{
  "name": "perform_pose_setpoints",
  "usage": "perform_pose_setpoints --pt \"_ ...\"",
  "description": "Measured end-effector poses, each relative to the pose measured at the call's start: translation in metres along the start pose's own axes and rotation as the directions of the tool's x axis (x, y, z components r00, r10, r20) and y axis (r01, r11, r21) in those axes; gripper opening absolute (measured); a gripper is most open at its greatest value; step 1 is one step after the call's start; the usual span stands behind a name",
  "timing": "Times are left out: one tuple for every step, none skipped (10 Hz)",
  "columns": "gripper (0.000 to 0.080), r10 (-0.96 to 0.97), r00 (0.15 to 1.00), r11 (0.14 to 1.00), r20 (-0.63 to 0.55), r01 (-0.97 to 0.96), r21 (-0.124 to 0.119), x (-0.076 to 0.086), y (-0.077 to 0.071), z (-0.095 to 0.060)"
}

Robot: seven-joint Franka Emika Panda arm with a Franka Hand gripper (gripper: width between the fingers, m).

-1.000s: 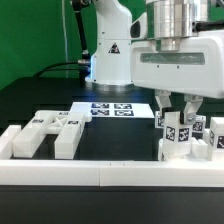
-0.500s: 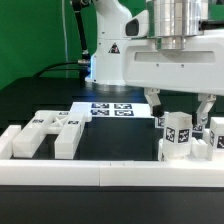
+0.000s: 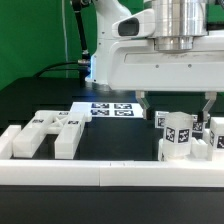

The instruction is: Assemble chair

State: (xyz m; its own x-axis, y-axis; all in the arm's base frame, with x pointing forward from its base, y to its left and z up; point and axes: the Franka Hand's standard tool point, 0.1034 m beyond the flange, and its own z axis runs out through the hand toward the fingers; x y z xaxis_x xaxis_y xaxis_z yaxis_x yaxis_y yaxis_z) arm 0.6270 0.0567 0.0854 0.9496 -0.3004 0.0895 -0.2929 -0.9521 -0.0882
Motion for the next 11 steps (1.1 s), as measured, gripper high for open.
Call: perform_pose_setpoints --pt "0.0649 -0.074 0.997 0.997 0.000 0.074 -0.001 -0.0001 0.0000 0.0002" --pt "0.0649 -0.119 0.993 0.993 0.001 0.119 0.000 -0.0003 -0.0004 0.0004" --pt "0.0649 -0.218 0.976 0.976 0.002 0.218 -0.007 -0.0002 0.0003 0.0010" --pt "0.0649 -0.279 0.960 0.960 0.004 0.279 -0.010 -0.0002 0.0009 0.0021" --pt "0.0649 -0.389 0.921 0.921 0.007 0.389 -0.018 0.0004 0.0022 0.0027" --pt "0.0649 -0.440 0.898 0.897 0.010 0.441 -0.025 0.0004 0.0023 0.0027" --pt "0.0649 -0.442 0.897 0.897 0.010 0.442 -0.026 0.0003 0.0025 0.0028" --pt "0.0546 -0.441 0.897 0.897 0.010 0.441 -0.026 0.0004 0.0027 0.0028" --pt "0.0411 -0.441 0.897 0.897 0.010 0.441 -0.026 0.0004 0.0028 0.0028" --pt "0.0411 -0.440 0.898 0.898 0.010 0.440 -0.026 0.0004 0.0027 0.0028" --pt "0.0290 -0.415 0.910 0.909 0.009 0.416 -0.026 0.0004 0.0028 0.0028"
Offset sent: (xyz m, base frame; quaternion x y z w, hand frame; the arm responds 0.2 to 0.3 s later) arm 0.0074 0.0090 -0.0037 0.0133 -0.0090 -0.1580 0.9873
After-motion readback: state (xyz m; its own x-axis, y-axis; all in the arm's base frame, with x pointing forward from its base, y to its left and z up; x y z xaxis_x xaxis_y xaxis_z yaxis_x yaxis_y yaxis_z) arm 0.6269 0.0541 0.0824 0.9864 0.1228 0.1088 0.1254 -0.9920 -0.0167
